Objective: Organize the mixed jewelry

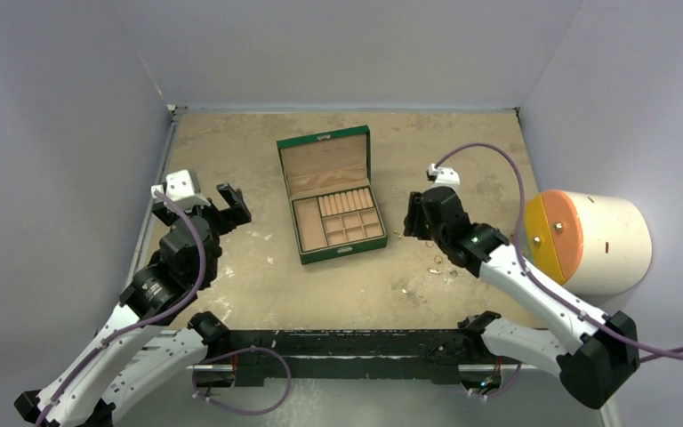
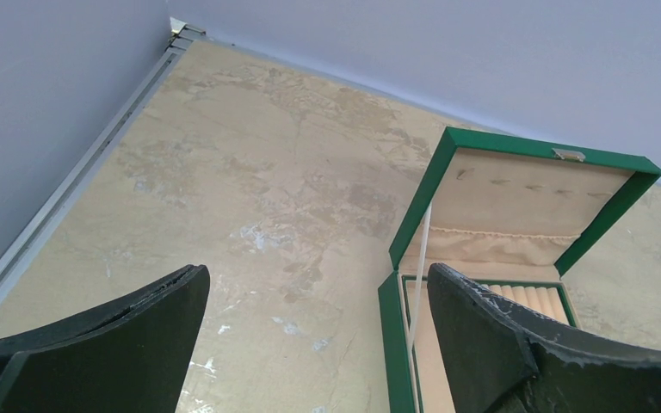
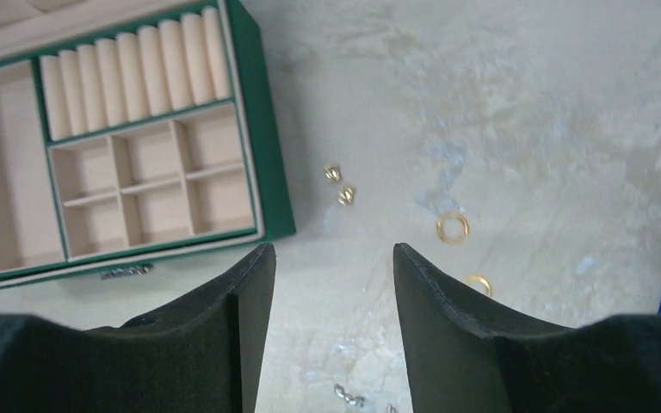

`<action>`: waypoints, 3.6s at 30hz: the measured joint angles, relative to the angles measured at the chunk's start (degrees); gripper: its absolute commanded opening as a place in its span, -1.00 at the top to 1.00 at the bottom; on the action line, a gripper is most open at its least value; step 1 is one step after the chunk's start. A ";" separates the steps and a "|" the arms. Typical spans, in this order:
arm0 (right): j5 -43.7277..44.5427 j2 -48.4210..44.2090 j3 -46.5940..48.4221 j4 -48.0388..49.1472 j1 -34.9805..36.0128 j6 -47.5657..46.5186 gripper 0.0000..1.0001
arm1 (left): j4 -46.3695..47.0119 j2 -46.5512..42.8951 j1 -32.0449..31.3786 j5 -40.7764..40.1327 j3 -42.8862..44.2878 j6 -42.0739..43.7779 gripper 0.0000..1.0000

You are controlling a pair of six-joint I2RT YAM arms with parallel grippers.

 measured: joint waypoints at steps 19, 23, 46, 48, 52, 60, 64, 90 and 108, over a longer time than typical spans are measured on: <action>9.22 -6.51 -14.29 -5.64 -0.24 17.97 -0.07 | 0.00 1.55 0.04 1.53 0.00 0.00 -0.96; 10.80 -2.29 -14.19 -3.26 -1.16 16.50 -0.01 | 0.00 1.55 0.07 1.64 0.00 0.00 -0.96; -4.61 13.86 -11.87 10.32 -11.61 -0.70 0.26 | -0.02 1.42 0.33 2.05 0.00 0.00 -0.96; -5.20 14.10 -11.87 10.58 -11.85 -0.74 0.27 | -0.02 1.42 0.33 2.05 0.00 0.00 -0.96; -6.19 14.51 -11.87 11.37 -12.24 -0.70 0.29 | -0.02 1.44 0.33 2.05 0.00 0.02 -0.96; -6.40 16.55 -11.85 11.91 -12.76 -0.48 0.35 | 0.00 1.51 0.35 2.05 0.00 0.00 -0.96; -6.40 17.09 -11.85 11.91 -13.00 -0.20 0.38 | -0.02 1.51 0.35 2.05 0.00 0.02 -0.96; -9.35 19.91 -10.27 12.55 -13.29 0.11 0.90 | -0.02 1.49 0.35 2.49 0.00 0.02 -0.96; -11.63 17.92 -10.12 13.29 -13.33 0.26 1.00 | 0.00 1.42 0.35 3.08 0.00 0.02 -0.96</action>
